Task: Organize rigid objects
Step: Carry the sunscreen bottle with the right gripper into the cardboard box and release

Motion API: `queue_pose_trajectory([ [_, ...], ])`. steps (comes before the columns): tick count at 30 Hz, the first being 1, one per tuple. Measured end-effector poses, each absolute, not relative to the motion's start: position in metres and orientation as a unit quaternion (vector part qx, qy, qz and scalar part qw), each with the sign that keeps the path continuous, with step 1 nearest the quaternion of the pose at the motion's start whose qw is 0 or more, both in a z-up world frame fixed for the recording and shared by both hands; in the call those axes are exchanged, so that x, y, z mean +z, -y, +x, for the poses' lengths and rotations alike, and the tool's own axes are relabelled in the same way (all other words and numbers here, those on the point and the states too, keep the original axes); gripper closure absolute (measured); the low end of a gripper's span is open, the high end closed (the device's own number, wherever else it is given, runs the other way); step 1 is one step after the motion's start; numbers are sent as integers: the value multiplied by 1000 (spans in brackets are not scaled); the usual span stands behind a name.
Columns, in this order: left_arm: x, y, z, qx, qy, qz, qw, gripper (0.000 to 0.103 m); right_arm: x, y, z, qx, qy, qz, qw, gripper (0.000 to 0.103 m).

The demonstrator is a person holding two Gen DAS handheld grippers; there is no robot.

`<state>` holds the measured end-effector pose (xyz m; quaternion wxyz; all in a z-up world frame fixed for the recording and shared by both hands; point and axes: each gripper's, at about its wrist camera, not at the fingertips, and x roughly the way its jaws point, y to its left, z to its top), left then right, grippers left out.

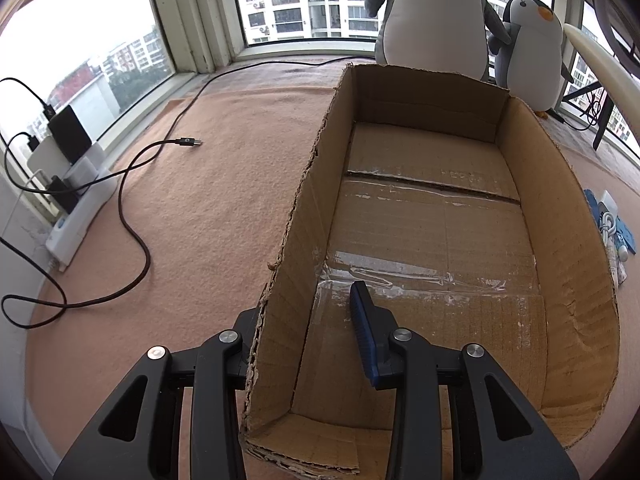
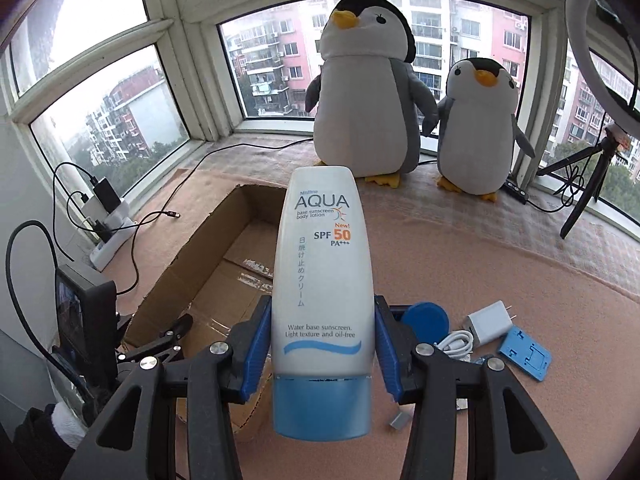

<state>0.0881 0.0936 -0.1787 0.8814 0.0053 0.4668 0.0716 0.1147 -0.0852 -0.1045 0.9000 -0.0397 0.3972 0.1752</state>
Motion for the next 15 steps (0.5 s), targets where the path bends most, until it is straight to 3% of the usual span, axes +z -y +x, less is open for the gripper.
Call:
queue_pose_trajectory([
  [15,-178,-95,88,73,-466,-1,882,68,-143,30,145,198,-433,-63,877,59],
])
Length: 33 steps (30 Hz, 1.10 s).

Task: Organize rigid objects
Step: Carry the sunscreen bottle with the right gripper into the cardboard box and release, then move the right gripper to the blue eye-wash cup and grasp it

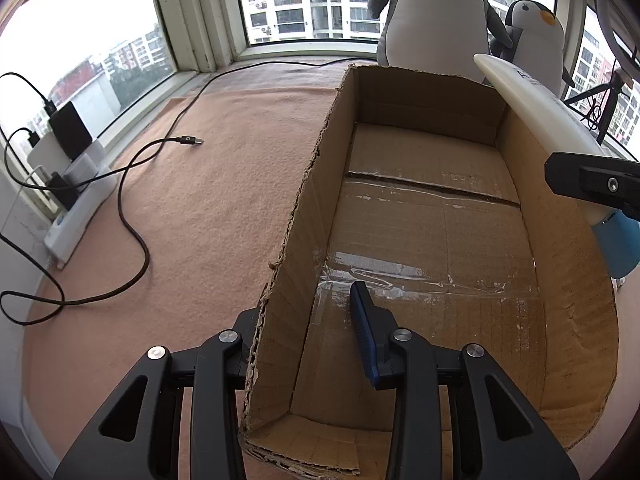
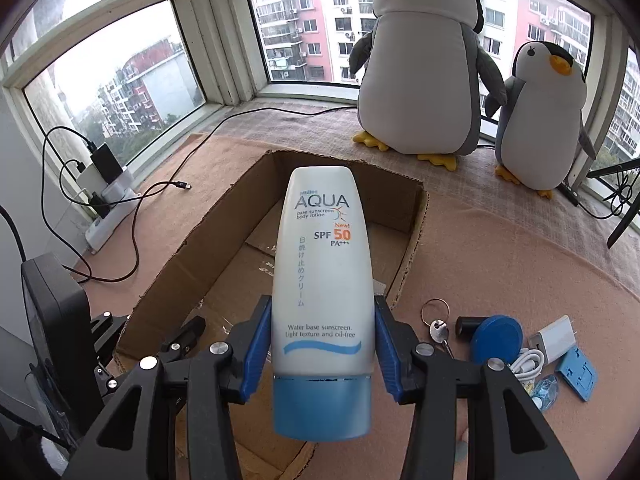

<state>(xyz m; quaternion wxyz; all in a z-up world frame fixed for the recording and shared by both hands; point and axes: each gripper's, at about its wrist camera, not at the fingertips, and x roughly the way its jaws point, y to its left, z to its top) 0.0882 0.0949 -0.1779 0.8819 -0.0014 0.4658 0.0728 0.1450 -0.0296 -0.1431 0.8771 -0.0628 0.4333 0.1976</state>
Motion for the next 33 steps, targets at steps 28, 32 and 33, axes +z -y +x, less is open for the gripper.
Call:
queue_pose_trajectory([
  [28,-178,-95,89,73,-465,-3,882,68,-143,35,140,198,-438,-70,874,45],
  [32,-178,-95,89,73,-465,-2,882,68,-135,52,135,181,-432,-63,881,45],
  [33,-178,-95,89,73,-466,-2,882,68,-134,58,135,177,-431,-60,883,45],
])
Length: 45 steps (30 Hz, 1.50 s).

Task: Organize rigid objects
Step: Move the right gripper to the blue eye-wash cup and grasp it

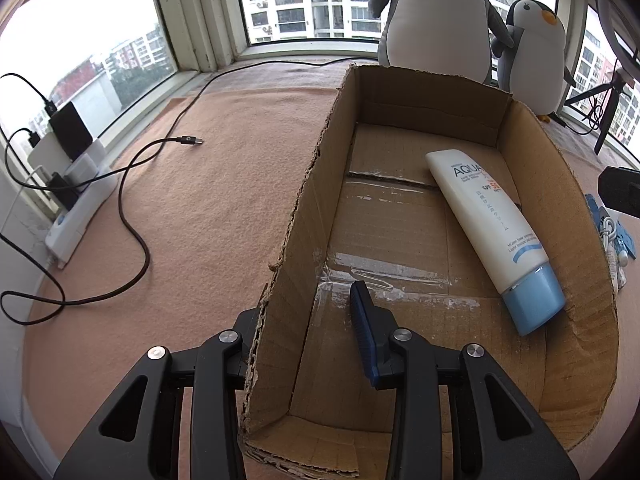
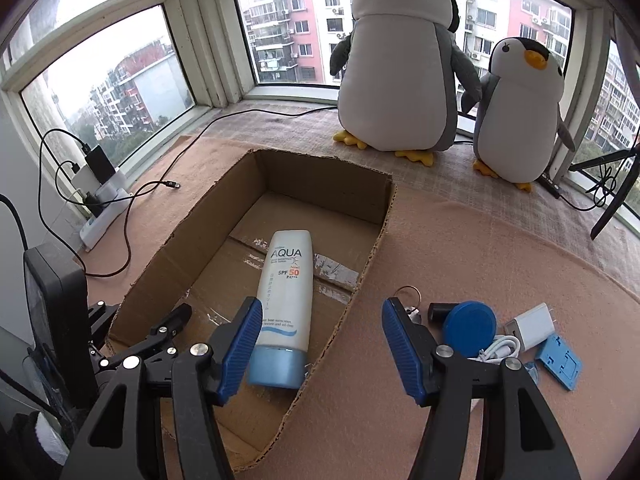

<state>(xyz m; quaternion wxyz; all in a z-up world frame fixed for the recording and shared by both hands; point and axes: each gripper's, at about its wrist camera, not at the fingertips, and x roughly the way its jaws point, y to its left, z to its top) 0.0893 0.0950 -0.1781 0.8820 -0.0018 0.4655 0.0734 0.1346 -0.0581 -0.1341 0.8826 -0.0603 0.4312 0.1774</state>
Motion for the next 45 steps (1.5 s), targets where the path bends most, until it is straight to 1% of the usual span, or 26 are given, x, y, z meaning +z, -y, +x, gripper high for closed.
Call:
queue_pose_trajectory([
  [11,-179,-95,89,76,-465,3,882,68,-127,149,116,126,-434,-9,892,45],
  [20,-179,-95,90,81,-466,5,881,67,-146,226,93,85,-457,16,885,45],
  [25,-179,-94,91,83,-466,7,881,67,-163,249,94,63,-475,50,876,45],
  [30,-179,-94,91,84,-466,7,881,67,-172,248,114,49,-487,94,867,45],
  [34,-179,-94,92,83,-465,6,882,67,-179,246,134,29,-499,123,857,50],
  [35,-179,-94,92,84,-465,5,882,67,-181,245,139,24,-502,121,856,50],
  [37,-179,-94,92,84,-464,5,882,67,-185,243,146,13,-508,113,854,56],
  [43,-179,-93,91,84,-463,4,882,67,-196,237,158,4,-523,91,848,58],
  [44,-179,-93,91,84,-463,5,882,67,-197,236,159,4,-524,84,847,59],
  [45,-179,-93,91,84,-463,5,882,67,-198,236,159,4,-527,79,847,63],
])
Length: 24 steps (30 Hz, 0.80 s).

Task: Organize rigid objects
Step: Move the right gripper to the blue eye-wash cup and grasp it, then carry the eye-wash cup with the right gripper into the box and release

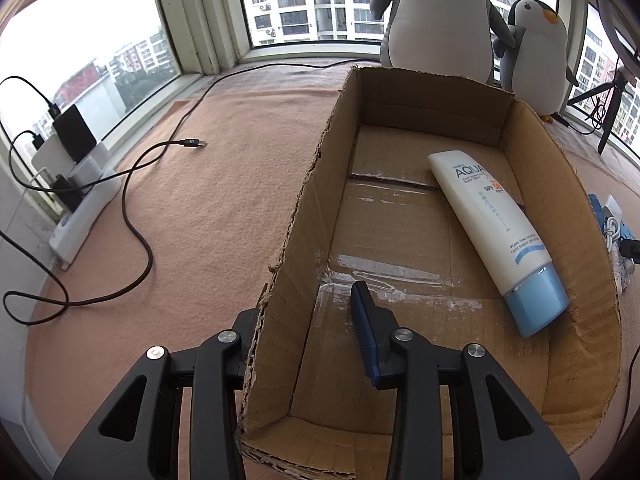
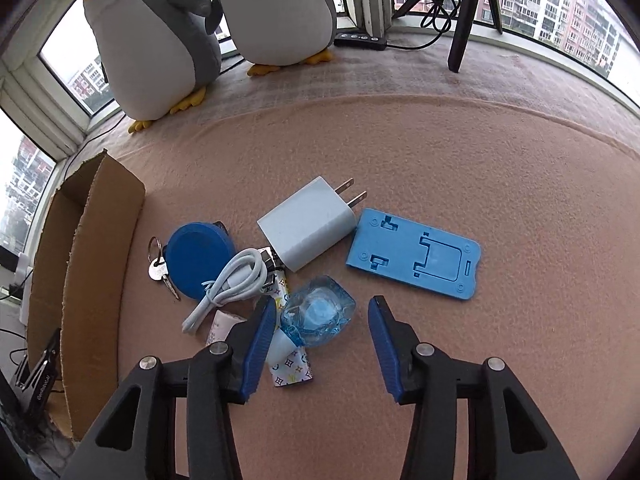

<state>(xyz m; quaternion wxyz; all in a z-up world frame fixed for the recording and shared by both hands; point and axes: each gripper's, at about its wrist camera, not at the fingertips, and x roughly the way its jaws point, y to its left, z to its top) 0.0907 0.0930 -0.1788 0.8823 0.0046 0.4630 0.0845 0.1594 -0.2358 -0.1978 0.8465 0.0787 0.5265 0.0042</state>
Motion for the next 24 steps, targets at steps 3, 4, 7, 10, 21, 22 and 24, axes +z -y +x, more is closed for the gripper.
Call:
queue_pose_trajectory([
  [3,-179,-93,91,85,-463,4,882,67,-199,239,159,9,-529,70,845,68],
  [4,-179,-93,91,85,-463,4,883,67,-199,240,159,10,-530,66,846,68],
  [7,-179,-93,91,85,-462,4,883,67,-198,244,158,14,-530,50,846,68],
  [10,-179,-93,91,85,-462,5,883,67,-199,248,157,14,-534,32,845,69],
  [21,-179,-93,91,85,-462,4,883,67,-200,241,155,25,-534,-36,844,75],
  [22,-179,-93,90,85,-462,4,883,67,-200,242,155,26,-534,-34,844,75],
  [24,-179,-93,91,85,-462,5,883,67,-199,242,153,28,-534,-32,844,75],
])
